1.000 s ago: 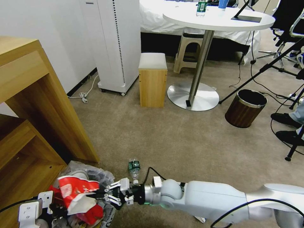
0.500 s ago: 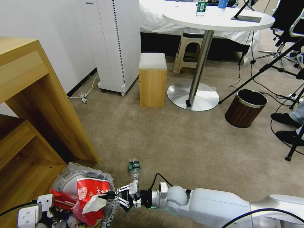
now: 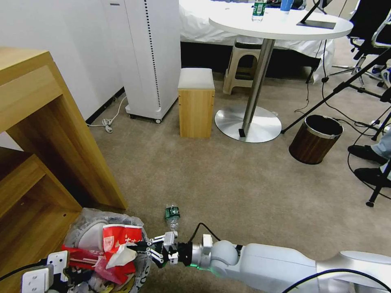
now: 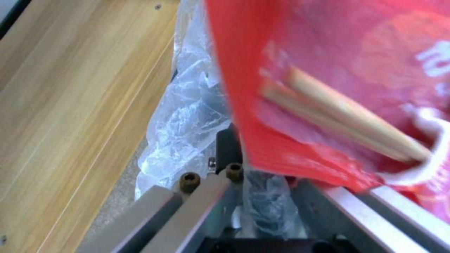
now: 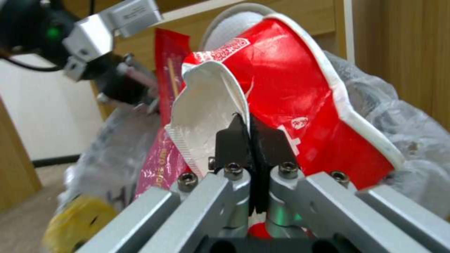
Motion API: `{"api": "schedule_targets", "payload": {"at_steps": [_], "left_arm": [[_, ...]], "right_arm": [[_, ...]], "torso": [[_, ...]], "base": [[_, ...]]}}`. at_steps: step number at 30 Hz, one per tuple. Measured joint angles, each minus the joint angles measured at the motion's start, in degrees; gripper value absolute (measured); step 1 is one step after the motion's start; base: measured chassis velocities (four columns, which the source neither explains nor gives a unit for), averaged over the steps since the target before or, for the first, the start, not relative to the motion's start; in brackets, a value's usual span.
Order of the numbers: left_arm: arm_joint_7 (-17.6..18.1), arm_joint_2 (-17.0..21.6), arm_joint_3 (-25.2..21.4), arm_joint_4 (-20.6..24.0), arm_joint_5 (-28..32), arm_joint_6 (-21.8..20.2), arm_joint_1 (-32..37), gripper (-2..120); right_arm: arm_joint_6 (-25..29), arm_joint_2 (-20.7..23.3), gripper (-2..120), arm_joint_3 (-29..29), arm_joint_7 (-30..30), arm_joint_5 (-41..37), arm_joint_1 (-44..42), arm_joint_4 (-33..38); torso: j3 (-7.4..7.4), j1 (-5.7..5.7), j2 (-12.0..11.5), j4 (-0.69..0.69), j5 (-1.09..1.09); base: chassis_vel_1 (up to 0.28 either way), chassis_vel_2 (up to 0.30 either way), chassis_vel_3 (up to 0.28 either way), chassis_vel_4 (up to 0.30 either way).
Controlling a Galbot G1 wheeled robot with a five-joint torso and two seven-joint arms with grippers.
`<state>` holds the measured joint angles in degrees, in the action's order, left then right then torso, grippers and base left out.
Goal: Pick up the trash bin and place the garbage on the floor into it.
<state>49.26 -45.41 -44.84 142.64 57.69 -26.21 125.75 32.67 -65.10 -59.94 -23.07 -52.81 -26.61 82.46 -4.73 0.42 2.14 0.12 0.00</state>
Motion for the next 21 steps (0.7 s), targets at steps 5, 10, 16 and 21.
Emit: {"api": "schedule_targets", "payload": {"at_steps": [5, 10, 16, 21], "left_arm": [[0.0, -0.1, -0.1, 0.2, -0.2, 0.1, 0.3, 0], [-0.4, -0.7, -0.1, 0.3, -0.7, 0.1, 0.6, 0], [-0.7, -0.5, 0.1, 0.1, -0.7, 0.2, 0.1, 0], [-0.6, -0.2, 0.1, 0.0, -0.4, 0.3, 0.0, 0]], "right_arm": [[-0.1, -1.5, 0, -0.3, 0.8, -0.4, 0.3, -0.6], [-0.2, -2.0, 0, -1.0, 1.5, -0.2, 0.2, -0.7], [-0.4, -0.8, 0, -0.9, 1.8, 0.3, 0.0, 0.3], [-0.8, -0.2, 3, -0.8, 2.5, 1.1, -0.8, -0.1]], "torso": [[0.00, 0.00, 0.0, 0.00, 0.00], [0.00, 0.01, 0.0, 0.00, 0.00], [0.00, 0.01, 0.0, 0.01, 0.00], [0.00, 0.01, 0.0, 0.01, 0.00]], "base": [[0.000, 0.000, 0.000, 0.000], [0.000, 0.000, 0.000, 0.000], [0.000, 0.000, 0.000, 0.000], [0.000, 0.000, 0.000, 0.000]]}}
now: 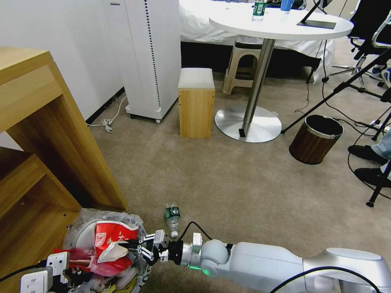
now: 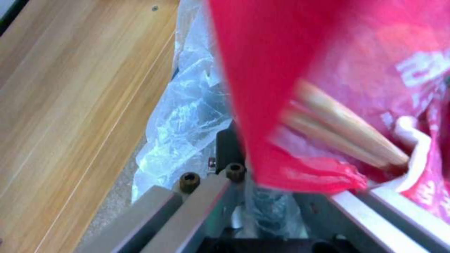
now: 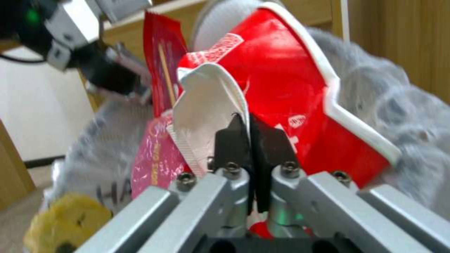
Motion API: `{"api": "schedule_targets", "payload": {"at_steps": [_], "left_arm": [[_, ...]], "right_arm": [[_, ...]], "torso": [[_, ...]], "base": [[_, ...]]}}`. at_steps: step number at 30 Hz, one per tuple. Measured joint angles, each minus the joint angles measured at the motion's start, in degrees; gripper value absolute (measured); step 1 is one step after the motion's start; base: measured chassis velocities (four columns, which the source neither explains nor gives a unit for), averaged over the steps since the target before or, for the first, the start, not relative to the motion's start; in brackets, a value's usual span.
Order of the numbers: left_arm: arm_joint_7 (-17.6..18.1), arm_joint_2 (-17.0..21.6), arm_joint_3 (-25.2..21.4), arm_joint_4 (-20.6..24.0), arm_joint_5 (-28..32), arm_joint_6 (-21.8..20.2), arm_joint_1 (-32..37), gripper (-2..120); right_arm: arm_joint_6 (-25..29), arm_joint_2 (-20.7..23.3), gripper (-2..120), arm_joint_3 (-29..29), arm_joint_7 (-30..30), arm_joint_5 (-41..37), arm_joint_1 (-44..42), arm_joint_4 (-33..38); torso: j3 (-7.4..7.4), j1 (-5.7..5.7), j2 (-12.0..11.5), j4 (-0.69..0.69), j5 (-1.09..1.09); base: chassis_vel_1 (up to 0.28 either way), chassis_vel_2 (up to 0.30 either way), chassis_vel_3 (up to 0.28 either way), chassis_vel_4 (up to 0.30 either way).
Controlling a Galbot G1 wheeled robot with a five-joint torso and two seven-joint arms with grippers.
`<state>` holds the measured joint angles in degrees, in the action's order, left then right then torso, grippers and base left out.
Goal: Pick up the trash bin and place the garbage on the floor into it.
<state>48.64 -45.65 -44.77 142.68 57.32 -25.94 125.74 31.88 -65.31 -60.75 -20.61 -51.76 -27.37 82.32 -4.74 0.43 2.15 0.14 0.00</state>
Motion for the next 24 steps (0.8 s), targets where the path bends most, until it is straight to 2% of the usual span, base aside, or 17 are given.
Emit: {"api": "schedule_targets", "payload": {"at_steps": [2, 3, 5, 7, 9, 11, 13, 15, 17, 19, 21, 23, 24], "left_arm": [[0.2, 0.4, -0.5, 0.1, 0.5, 0.0, 0.0, 0], [0.2, 0.4, -0.5, 0.1, 0.5, 0.0, 0.0, 0], [0.4, 0.8, -0.9, 0.3, 1.0, 0.0, 0.1, 0], [0.5, 0.8, -1.0, 0.3, 1.0, 0.0, 0.1, 0], [0.5, 0.6, -0.9, 0.3, 0.9, 0.0, 0.1, 0], [0.5, 0.5, -0.8, 0.3, 0.8, 0.0, 0.1, 0], [0.5, 0.3, -0.4, 0.0, 0.4, 0.1, 0.0, 0], [0.4, 0.3, -0.4, -0.1, 0.4, 0.1, 0.0, 0], [0.4, 0.3, -0.4, -0.1, 0.3, 0.0, 0.0, 0], [0.4, 0.3, -0.4, -0.1, 0.3, -0.1, 0.0, 0], [0.4, 0.4, -0.5, -0.2, 0.3, -0.1, 0.0, 0], [0.4, 0.4, -0.5, -0.2, 0.2, -0.1, 0.0, 0], [0.3, 0.2, -0.4, -0.3, 0.2, -0.2, 0.0, 0]], "right_arm": [[-0.6, 0.4, 13, 0.1, -0.1, 0.1, -0.3, -0.3], [-0.6, 0.4, 13, 0.1, -0.1, 0.1, -0.3, -0.3], [-0.9, 0.5, 26, 0.1, 0.0, 0.2, -0.4, -0.3], [-0.9, 0.4, 28, 0.1, 0.0, 0.2, -0.4, -0.3], [-1.1, 0.3, 39, 0.1, 0.0, 0.2, -0.4, -0.3], [-1.1, 0.3, 41, 0.1, 0.0, 0.1, -0.4, -0.3], [-1.1, 0.2, 54, 0.3, 0.0, 0.1, -0.1, -0.2], [-1.1, 0.2, 56, 0.3, 0.0, 0.2, 0.1, -0.2], [-1.3, 1.0, 69, 0.6, -0.5, 0.1, 0.7, 0.5], [-1.4, 1.3, 71, 0.6, -0.5, 0.1, 0.8, 0.8], [-1.4, 2.2, 83, 0.6, -0.6, 0.2, 1.0, 1.6], [-1.4, 2.4, 85, 0.6, -0.6, 0.3, 1.0, 1.8], [-1.4, 2.7, 92, 0.6, -0.7, 0.5, 0.8, 2.0]], "torso": [[0.00, 0.00, 0.0, 0.00, 0.00], [0.00, 0.00, 0.0, 0.00, 0.00], [0.00, 0.00, 0.0, 0.00, 0.00], [0.00, 0.00, 0.0, 0.00, 0.00], [0.00, 0.00, 0.0, 0.00, 0.00], [0.00, 0.00, 0.0, 0.00, 0.00], [0.00, 0.00, 0.0, -0.01, 0.00], [0.00, 0.00, 0.0, -0.01, 0.00], [0.00, 0.00, 0.0, -0.01, 0.00], [0.00, 0.00, 0.0, -0.01, 0.00], [0.00, 0.00, 0.0, 0.00, 0.00], [0.00, 0.00, 0.0, 0.00, 0.00], [0.00, 0.00, 0.0, 0.00, 0.00]], "base": [[0.000, 0.000, 0.000, 0.000], [0.000, 0.000, 0.000, 0.000], [0.000, 0.000, 0.000, 0.000], [0.000, 0.000, 0.000, 0.000], [0.000, 0.000, 0.000, 0.000], [0.000, 0.000, 0.000, 0.000], [0.000, 0.000, 0.000, 0.000], [0.000, 0.000, 0.000, 0.000], [0.000, 0.000, 0.000, 0.000], [0.000, 0.000, 0.000, 0.000], [0.000, 0.000, 0.000, 0.000], [0.000, 0.000, 0.000, 0.000], [0.000, 0.000, 0.000, 0.000]]}}
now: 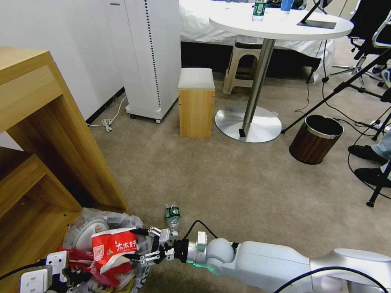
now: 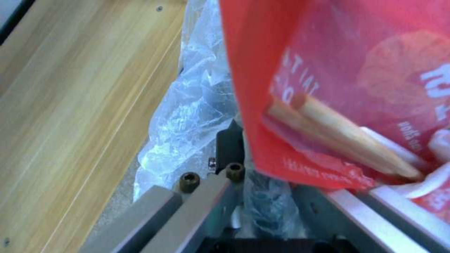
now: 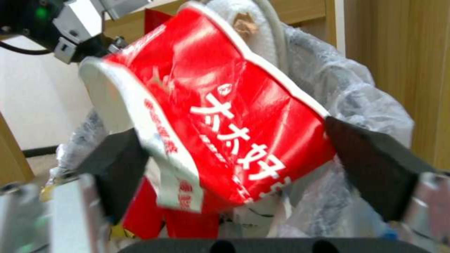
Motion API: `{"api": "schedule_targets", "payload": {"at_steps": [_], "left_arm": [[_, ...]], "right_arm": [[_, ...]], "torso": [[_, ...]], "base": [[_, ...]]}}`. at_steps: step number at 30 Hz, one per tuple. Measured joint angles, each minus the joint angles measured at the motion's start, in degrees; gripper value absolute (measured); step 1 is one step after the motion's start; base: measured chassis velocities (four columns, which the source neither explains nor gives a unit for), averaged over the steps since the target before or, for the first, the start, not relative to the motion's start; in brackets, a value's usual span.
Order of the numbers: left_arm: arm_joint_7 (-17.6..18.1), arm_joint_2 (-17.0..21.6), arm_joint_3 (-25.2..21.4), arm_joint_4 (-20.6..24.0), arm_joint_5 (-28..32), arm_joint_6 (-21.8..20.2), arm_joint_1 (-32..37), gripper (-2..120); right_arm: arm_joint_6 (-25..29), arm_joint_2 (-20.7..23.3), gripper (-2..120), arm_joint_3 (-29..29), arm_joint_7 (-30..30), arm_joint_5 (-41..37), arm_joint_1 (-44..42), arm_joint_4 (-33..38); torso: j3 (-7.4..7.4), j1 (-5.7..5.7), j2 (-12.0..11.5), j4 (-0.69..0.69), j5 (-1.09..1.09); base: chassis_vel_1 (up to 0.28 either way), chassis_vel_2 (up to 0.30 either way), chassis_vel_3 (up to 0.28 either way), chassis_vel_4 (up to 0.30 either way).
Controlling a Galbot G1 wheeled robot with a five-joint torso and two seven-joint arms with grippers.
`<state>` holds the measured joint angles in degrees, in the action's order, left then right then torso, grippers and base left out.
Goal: Pick up the trash bin and place the garbage on the floor into it.
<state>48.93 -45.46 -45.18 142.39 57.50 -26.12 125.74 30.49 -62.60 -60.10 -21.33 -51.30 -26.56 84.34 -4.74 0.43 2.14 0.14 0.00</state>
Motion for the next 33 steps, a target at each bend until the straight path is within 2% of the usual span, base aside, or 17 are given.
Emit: {"api": "schedule_targets", "payload": {"at_steps": [2, 5, 16, 22, 33], "left_arm": [[0.0, -0.3, 0.1, 0.0, -0.4, -0.1, 0.0, 0], [-0.1, -0.9, 0.6, -0.1, -1.1, -0.2, 0.1, 0], [-0.7, -2.1, 1.9, -0.6, -3.4, -0.4, 0.2, 0], [-0.3, -1.4, 1.0, -0.4, -1.2, -1.2, 0.3, 0], [1.5, 2.4, -2.0, 0.7, 5.5, -3.0, 1.8, 0]], "right_arm": [[0.1, 0.1, 98, 0.0, -0.4, 0.3, -0.3, 0.0], [0.4, -0.1, 100, 0.0, -0.5, 0.8, -0.4, 0.0], [0.6, 0.2, 100, 0.0, -0.5, 0.8, 0.9, 0.0], [0.5, 0.6, 100, 0.0, 0.0, -0.7, 1.2, 0.9], [0.6, 1.3, 100, 0.3, -0.5, -0.2, 2.5, 2.4]], "torso": [[0.00, 0.00, 0.0, 0.00, 0.00], [0.00, 0.00, 0.0, 0.00, 0.00], [0.00, 0.00, 0.0, -0.01, 0.00], [0.00, 0.00, 0.0, 0.00, 0.00], [0.00, 0.00, 0.0, -0.01, 0.00]], "base": [[0.000, 0.000, 0.000, 0.000], [0.000, 0.000, 0.000, 0.000], [0.000, 0.000, 0.000, 0.000], [0.000, 0.000, 0.000, 0.000], [0.000, 0.000, 0.000, 0.000]]}}
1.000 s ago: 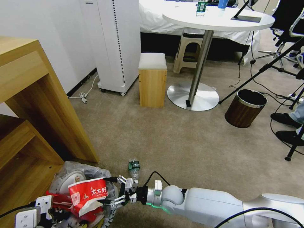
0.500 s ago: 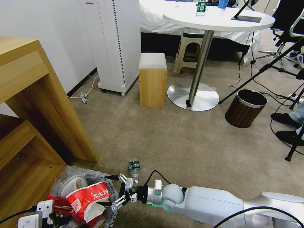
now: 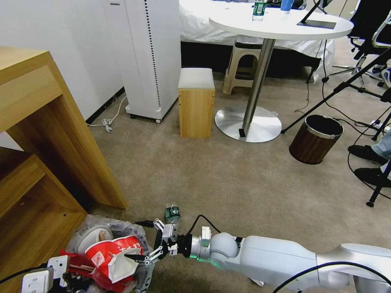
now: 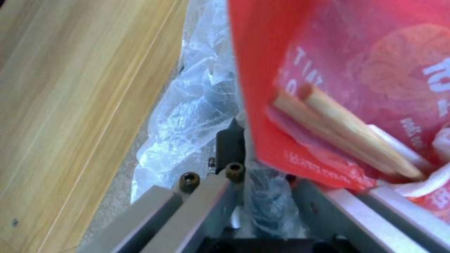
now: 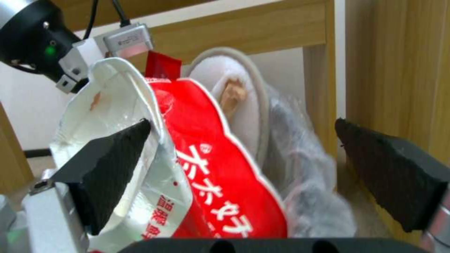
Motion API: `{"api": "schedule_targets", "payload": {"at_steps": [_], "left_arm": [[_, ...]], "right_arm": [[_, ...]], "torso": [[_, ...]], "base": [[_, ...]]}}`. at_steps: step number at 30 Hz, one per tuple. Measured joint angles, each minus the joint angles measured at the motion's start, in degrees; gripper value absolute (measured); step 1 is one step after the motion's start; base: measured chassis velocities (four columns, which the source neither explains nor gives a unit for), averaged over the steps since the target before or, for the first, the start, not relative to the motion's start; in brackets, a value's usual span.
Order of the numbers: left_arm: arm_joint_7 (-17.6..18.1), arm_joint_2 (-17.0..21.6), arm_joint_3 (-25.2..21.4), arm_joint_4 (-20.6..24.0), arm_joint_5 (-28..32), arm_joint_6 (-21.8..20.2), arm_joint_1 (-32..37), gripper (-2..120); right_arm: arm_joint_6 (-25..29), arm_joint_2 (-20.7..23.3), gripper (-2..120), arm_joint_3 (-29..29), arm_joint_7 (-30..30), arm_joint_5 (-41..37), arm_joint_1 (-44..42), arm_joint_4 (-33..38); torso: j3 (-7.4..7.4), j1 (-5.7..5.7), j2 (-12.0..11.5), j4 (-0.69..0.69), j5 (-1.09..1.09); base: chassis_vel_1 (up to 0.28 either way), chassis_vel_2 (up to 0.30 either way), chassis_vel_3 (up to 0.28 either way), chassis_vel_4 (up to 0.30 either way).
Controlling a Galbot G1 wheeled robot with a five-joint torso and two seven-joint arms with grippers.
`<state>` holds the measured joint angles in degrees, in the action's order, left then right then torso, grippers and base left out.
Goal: Pick up the trash bin and place the garbage on the floor into it.
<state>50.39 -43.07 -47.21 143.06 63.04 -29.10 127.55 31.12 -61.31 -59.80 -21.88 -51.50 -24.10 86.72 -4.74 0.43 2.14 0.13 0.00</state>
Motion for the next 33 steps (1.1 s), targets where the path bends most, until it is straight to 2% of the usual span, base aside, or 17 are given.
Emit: {"api": "schedule_targets", "payload": {"at_steps": [7, 24, 33], "left_arm": [[0.7, 1.1, -1.1, 0.1, 1.8, -0.3, 0.3, 0], [2.0, 0.2, -2.3, 0.2, 5.4, -1.0, 1.3, 0], [1.7, -0.2, -2.1, 0.2, 3.8, -0.1, 0.8, 0]], "right_arm": [[0.1, 0.5, 100, 1.1, -0.6, 0.0, -0.3, 0.2], [0.6, 1.1, 100, 0.0, -1.1, 1.7, 1.1, 1.9], [0.4, 2.8, 100, 5.7, 1.1, 1.0, 2.8, 5.6]], "torso": [[0.00, 0.00, 0.0, 0.00, 0.00], [0.00, 0.00, 0.0, 0.00, 0.00], [0.00, 0.00, 0.0, 0.00, 0.00]], "base": [[0.000, 0.000, 0.000, 0.000], [0.000, 0.000, 0.000, 0.000], [0.000, 0.000, 0.000, 0.000]]}}
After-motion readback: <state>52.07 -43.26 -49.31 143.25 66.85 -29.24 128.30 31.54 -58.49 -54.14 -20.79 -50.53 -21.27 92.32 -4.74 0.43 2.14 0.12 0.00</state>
